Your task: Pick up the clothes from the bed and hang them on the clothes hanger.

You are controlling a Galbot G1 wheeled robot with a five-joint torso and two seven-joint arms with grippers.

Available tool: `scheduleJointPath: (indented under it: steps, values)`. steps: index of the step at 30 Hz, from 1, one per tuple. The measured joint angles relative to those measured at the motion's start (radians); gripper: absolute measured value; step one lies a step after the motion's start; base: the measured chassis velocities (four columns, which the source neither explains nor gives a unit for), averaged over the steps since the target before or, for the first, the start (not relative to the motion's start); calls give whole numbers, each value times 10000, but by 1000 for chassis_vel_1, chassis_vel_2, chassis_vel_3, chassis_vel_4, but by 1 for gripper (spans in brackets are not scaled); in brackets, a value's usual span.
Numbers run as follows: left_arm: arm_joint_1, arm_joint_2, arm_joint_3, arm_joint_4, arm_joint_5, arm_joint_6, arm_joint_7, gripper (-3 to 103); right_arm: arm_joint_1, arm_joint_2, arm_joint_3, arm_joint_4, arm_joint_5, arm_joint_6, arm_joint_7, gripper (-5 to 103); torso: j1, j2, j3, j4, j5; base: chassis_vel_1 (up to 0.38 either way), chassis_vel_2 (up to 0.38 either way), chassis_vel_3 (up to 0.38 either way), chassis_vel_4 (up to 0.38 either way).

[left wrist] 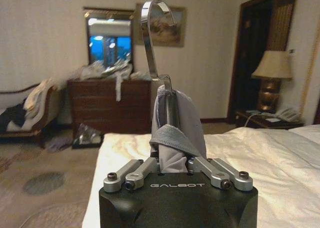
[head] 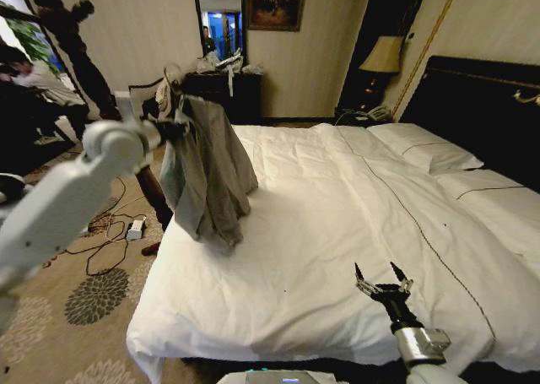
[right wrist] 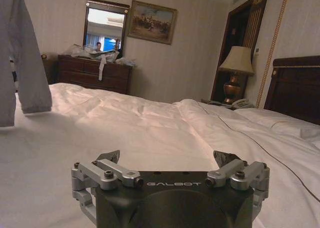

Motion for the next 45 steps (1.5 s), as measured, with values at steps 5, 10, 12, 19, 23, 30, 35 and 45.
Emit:
scheduleJointPath:
  steps: [5, 10, 12, 19, 23, 30, 35, 45]
  values:
    - [-1286, -369, 664, 842, -607, 541, -632, 16, 1, 0, -3, 1, 4, -3, 2, 100, 1, 0, 1, -1, -2, 0, 0, 0, 0]
    - [-2494, -555, 1199, 1696, -1088, 629, -1170, 16, 1, 0, -5, 2, 5, -5, 3, 100, 0, 0, 0, 2, -2, 0, 0, 0, 0]
    - [-3056, -589, 1458, 2104, -1214, 632, -1161, 16, 3, 0, -5, 3, 6, -7, 3, 100, 0, 0, 0, 0, -2, 0, 0, 0, 0]
    - [-4182, -1031, 2108, 3812, -1016, 616, -619, 16, 4, -2, -6, 4, 6, -9, 4, 100, -2, 1, -1, 4, -4, 0, 0, 0, 0]
    - [-4671, -1497, 2512, 4703, -857, 609, -357, 16, 4, -2, -6, 4, 6, -10, 3, 100, -1, 1, 0, 0, -3, 0, 0, 0, 0]
    - [-5361, -2156, 2964, 5916, -823, 586, -283, 16, 4, -2, -6, 4, 6, -10, 4, 100, 0, 1, 0, -3, 2, 0, 0, 0, 0]
    - [-5414, -1975, 3106, 6137, -826, 581, -295, 16, 4, -2, -6, 4, 6, -10, 4, 100, -2, 1, 0, 3, -4, 0, 0, 0, 0]
    - [-5285, -1502, 3045, 6890, -679, 570, 158, 16, 4, -2, -6, 4, 6, -10, 4, 100, -2, 1, 0, 5, -6, 0, 0, 0, 0]
